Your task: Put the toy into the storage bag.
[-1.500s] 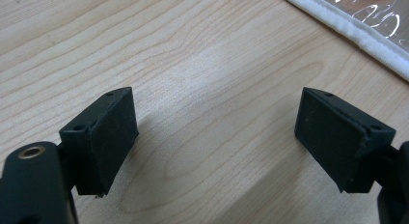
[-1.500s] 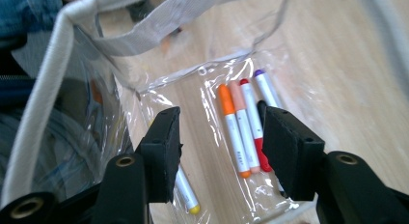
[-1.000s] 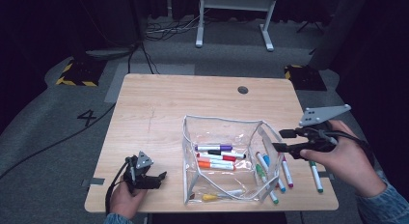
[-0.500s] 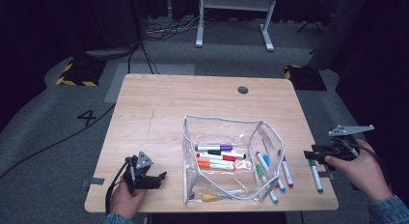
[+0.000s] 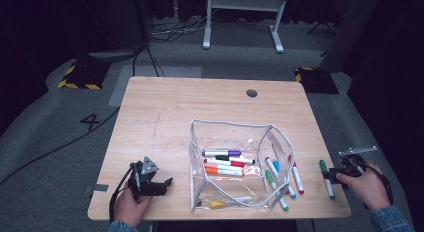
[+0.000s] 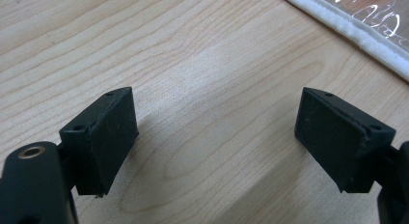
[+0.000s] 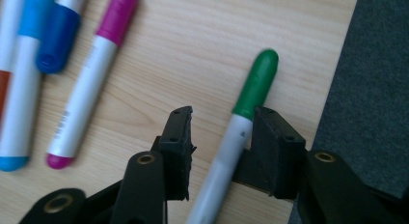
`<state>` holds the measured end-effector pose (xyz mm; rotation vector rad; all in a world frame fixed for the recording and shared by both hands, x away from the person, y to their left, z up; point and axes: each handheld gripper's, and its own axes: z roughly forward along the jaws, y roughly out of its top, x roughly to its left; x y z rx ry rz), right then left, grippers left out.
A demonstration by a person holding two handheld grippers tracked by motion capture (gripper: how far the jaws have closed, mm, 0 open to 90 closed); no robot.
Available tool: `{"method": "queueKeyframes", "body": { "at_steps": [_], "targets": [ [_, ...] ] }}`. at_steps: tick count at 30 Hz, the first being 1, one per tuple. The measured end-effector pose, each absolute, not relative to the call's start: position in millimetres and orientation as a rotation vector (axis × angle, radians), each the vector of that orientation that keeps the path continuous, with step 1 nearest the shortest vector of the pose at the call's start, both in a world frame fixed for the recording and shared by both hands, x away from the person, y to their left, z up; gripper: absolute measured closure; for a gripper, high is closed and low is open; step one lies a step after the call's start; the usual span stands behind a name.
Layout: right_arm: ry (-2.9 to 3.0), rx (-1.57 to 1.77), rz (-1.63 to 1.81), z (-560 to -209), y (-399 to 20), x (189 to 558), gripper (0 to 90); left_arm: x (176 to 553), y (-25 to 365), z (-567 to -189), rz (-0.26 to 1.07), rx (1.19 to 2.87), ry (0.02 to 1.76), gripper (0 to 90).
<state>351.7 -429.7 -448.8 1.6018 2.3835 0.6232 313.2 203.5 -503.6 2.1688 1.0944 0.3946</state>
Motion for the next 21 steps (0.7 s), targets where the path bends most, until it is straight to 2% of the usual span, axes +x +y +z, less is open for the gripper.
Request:
{"method": "queueKeyframes", "body": {
  "at_steps": [7, 21],
  "targets": [
    [2.39, 1.63, 0.579, -463.1, -429.8, 354.0, 73.6, 313.2, 203.5, -503.6, 0.395, 2.169, 1.093, 15.2],
    [2.38, 1.621, 0.558, -461.3, -413.5, 358.8, 77.2, 313.3, 203.5, -503.6, 0.395, 2.169, 1.093, 15.2]
  ]
}}
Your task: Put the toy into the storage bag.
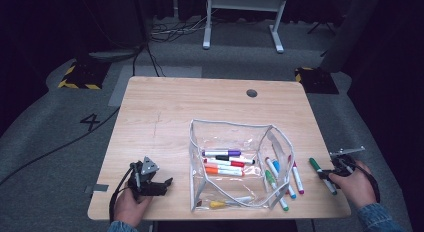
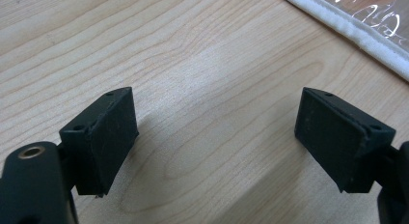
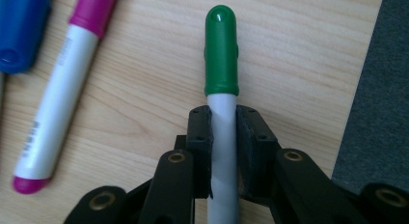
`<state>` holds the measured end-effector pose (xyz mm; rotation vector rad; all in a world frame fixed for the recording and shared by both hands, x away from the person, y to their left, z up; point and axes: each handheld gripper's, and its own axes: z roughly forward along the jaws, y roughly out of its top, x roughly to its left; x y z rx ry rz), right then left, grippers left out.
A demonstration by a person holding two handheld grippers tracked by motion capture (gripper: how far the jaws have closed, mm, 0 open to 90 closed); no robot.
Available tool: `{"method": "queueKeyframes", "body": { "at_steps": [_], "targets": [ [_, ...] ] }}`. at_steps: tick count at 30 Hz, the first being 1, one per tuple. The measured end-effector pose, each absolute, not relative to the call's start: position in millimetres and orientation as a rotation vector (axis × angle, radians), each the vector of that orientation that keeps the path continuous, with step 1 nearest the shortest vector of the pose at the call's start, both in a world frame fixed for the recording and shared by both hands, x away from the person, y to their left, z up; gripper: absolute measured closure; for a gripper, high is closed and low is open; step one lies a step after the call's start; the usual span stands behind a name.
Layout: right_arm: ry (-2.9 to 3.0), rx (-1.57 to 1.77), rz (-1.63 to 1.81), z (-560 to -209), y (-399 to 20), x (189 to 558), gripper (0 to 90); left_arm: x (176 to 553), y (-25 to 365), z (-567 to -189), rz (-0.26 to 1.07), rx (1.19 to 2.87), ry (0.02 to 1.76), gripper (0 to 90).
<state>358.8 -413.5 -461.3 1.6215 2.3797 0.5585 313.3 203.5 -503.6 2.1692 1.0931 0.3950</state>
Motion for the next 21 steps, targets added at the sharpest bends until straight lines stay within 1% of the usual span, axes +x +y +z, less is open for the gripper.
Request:
{"method": "queueKeyframes", "body": {
  "at_steps": [3, 8, 21],
  "targets": [
    [2.392, 1.584, 0.615, -446.9, -410.9, 357.3, 77.2, 313.3, 203.5, -503.6, 0.395, 2.169, 1.093, 15.2],
    [2.416, 1.496, 0.705, -412.6, -400.9, 351.4, 77.1, 313.2, 203.5, -503.6, 0.394, 2.169, 1.094, 15.2],
    [2.509, 1.204, 0.84, -323.7, -357.9, 329.5, 77.1, 313.2, 203.5, -503.6, 0.395, 2.169, 1.093, 15.2]
  ]
}}
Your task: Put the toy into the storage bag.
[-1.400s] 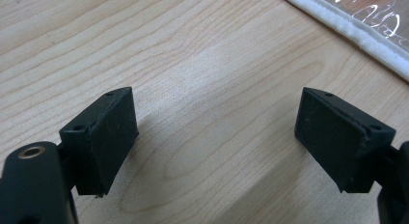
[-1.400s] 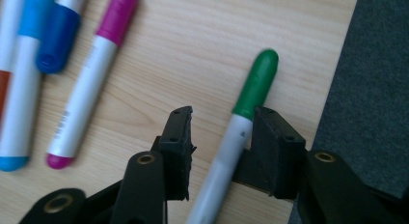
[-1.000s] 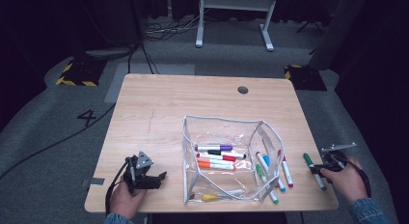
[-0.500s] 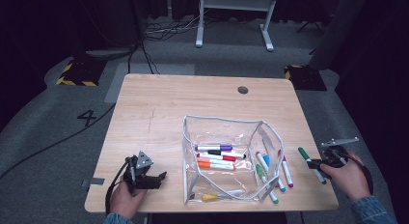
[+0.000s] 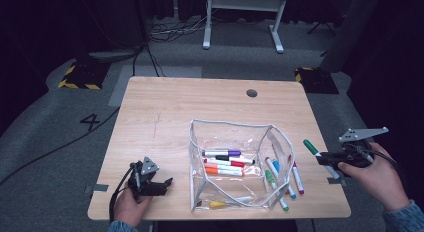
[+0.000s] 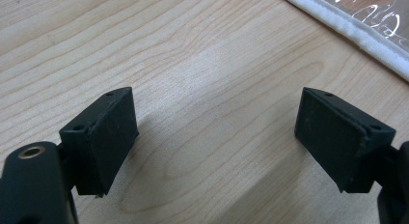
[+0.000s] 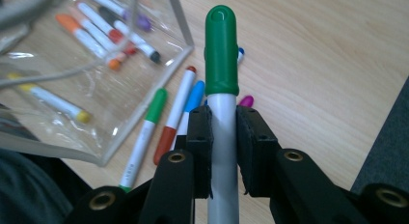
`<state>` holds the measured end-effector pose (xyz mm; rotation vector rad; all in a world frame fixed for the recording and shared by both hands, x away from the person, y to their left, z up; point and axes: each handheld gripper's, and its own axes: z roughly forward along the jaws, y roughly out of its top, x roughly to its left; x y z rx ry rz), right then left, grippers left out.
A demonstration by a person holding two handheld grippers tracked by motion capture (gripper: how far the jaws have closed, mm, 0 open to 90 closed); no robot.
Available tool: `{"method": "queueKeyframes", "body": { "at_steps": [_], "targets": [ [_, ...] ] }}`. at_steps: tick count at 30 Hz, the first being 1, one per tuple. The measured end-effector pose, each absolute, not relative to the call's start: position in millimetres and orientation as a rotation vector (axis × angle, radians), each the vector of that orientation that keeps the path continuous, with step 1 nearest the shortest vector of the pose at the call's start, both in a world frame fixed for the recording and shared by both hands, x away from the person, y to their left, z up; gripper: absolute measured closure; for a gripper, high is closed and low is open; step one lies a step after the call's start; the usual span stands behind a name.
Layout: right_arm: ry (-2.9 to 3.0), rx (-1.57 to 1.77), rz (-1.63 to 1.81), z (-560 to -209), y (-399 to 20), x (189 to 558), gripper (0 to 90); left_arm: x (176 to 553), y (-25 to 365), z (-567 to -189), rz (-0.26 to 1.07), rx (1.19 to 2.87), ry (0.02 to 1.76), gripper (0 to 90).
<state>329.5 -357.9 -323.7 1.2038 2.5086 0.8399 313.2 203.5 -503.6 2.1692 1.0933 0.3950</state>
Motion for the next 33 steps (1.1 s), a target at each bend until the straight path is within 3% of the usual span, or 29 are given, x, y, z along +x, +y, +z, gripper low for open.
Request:
{"method": "queueKeyframes", "body": {
  "at_steps": [16, 33],
  "targets": [
    [2.666, 0.817, 0.906, -252.5, -285.6, 309.0, 77.1, 313.2, 203.5, -503.7, 0.395, 2.169, 1.094, 15.1],
    [2.822, 0.438, 0.894, -243.6, -202.6, 302.1, 77.1, 313.4, 203.7, -503.5, 0.398, 2.173, 1.091, 15.2]
  ]
}}
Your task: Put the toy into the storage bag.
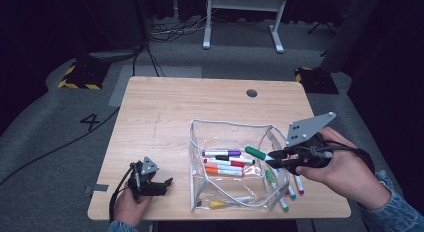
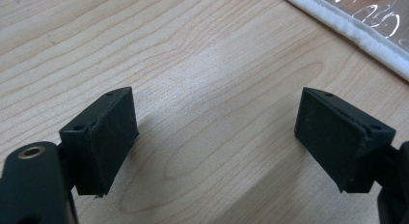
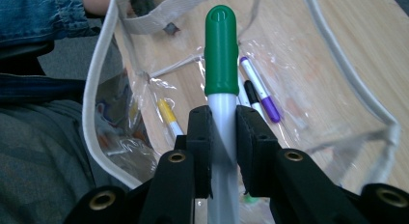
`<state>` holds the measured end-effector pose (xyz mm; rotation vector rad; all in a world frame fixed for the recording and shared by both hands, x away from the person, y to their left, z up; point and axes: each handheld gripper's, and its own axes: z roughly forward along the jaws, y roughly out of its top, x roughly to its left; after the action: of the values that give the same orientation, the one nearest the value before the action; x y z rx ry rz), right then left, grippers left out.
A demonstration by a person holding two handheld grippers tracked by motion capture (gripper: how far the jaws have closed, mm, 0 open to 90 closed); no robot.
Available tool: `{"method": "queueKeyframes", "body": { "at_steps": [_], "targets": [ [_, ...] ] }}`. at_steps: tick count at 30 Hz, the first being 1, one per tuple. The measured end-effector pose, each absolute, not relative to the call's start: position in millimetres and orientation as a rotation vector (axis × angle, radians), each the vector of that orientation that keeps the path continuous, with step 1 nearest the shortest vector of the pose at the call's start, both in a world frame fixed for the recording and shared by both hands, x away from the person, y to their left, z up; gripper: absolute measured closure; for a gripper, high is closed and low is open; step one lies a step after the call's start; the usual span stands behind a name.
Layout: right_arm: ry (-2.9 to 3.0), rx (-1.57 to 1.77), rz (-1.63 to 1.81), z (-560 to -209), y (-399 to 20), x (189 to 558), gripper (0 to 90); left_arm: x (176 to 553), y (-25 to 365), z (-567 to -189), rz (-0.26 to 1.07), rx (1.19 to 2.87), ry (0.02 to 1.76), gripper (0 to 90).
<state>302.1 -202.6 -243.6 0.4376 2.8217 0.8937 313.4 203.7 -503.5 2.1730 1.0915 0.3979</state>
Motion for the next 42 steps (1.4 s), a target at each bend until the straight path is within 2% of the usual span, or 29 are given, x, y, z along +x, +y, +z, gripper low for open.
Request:
{"method": "queueKeyframes", "body": {
  "at_steps": [22, 42],
  "targets": [
    [3.046, 0.19, 0.67, -295.5, -124.3, 316.3, 77.1, 312.9, 203.7, -503.6, 0.401, 2.173, 1.089, 15.1],
    [3.189, 0.113, 0.4, -348.5, -92.7, 322.8, 77.1, 312.8, 203.7, -503.6, 0.401, 2.173, 1.089, 15.1]
  ]
}}
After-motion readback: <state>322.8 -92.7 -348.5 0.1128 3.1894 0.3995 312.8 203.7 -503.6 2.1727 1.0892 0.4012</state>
